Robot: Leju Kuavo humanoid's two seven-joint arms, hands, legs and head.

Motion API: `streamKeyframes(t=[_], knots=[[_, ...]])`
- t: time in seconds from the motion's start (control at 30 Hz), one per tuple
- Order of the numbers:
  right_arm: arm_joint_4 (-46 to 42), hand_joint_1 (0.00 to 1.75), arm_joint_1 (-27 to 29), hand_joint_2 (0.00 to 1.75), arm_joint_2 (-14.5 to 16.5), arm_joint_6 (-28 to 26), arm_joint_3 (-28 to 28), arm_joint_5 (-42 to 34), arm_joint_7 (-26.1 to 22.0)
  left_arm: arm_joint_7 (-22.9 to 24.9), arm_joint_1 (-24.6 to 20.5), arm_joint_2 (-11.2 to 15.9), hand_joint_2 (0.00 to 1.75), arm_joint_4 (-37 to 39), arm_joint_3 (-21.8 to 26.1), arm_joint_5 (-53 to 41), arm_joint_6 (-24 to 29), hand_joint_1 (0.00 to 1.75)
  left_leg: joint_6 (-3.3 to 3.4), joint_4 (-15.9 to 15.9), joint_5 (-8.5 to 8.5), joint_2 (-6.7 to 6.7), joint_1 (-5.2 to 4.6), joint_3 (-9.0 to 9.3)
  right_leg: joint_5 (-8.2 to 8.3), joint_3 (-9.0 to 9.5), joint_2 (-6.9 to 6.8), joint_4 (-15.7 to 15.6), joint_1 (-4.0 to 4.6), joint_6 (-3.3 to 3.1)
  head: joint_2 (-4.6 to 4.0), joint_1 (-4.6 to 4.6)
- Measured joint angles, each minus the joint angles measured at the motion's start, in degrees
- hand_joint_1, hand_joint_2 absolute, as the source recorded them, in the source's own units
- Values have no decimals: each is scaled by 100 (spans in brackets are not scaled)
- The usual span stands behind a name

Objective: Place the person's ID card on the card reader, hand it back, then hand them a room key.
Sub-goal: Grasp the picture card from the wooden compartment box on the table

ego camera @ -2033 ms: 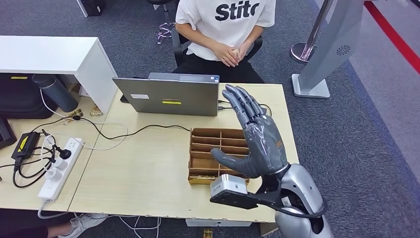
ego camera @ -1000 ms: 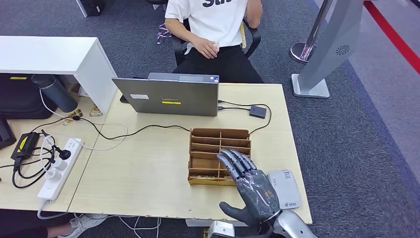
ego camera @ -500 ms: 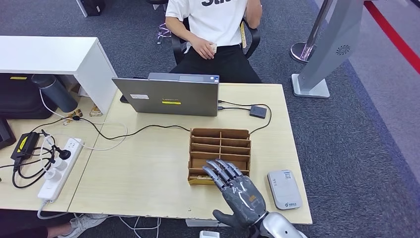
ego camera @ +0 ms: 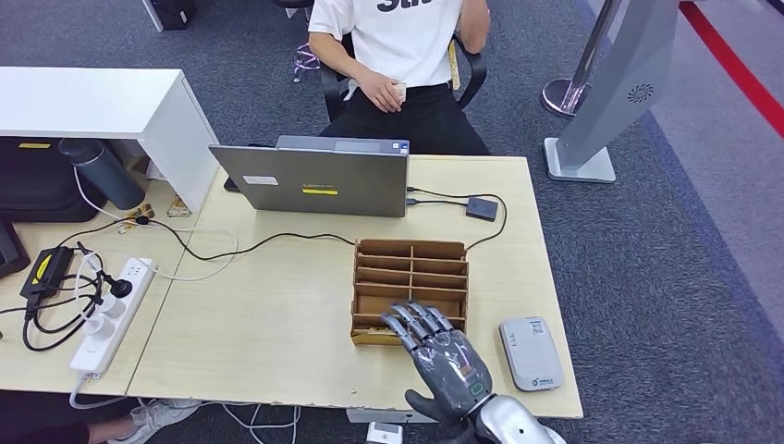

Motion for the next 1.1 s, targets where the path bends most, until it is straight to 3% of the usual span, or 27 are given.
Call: streamKeyframes(t=[0.37, 1.1], knots=[[287, 0, -42, 175, 28, 219, -89, 326, 328, 39, -10, 35, 175, 0, 0, 0, 15, 0, 0, 0, 0, 0, 0, 0, 0, 0, 0, 0, 0, 0, 0, 0], [334, 0, -45, 175, 63, 232, -160, 340, 337, 41, -12, 53, 175, 0, 0, 0, 17, 0, 0, 0, 0, 0, 0, 0, 0, 0, 0, 0, 0, 0, 0, -1]])
